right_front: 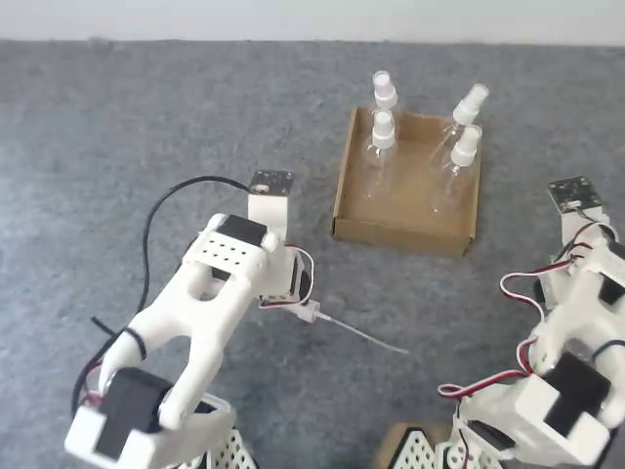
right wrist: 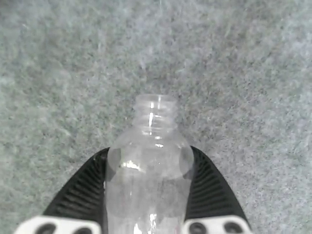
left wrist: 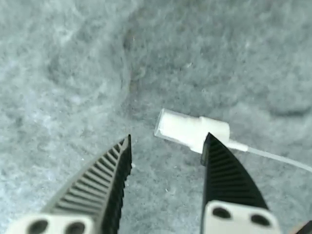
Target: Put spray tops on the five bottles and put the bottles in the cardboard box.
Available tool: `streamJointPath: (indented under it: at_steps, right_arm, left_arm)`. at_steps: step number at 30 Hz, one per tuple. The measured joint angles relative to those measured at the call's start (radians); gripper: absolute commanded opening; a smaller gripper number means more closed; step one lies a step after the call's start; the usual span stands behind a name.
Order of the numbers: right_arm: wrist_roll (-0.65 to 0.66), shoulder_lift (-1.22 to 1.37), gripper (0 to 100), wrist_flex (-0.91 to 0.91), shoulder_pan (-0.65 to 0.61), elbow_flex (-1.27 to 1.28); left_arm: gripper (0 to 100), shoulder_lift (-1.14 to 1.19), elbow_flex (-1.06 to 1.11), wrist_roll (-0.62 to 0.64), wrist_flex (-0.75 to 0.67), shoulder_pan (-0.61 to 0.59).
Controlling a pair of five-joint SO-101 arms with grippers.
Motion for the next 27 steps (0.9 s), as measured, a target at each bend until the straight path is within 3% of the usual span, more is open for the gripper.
streamJointPath:
  at_steps: [14, 22, 27]
  right_arm:
    - [0.0, 0.0, 1.0, 0.0, 0.0, 0.0]
    - [0.0, 0.0, 1.0, 0.0, 0.0, 0.0]
    - [0.0, 0.0, 1.0, 0.0, 0.0, 0.0]
  left_arm:
    - [21, 0.008, 0.005, -0.008, -0.025, 0.1]
    - [15, -0.023, 0.137, 0.023, -0.209, 0.106]
    - [15, -0.041, 0.164, 0.031, -0.23, 0.106]
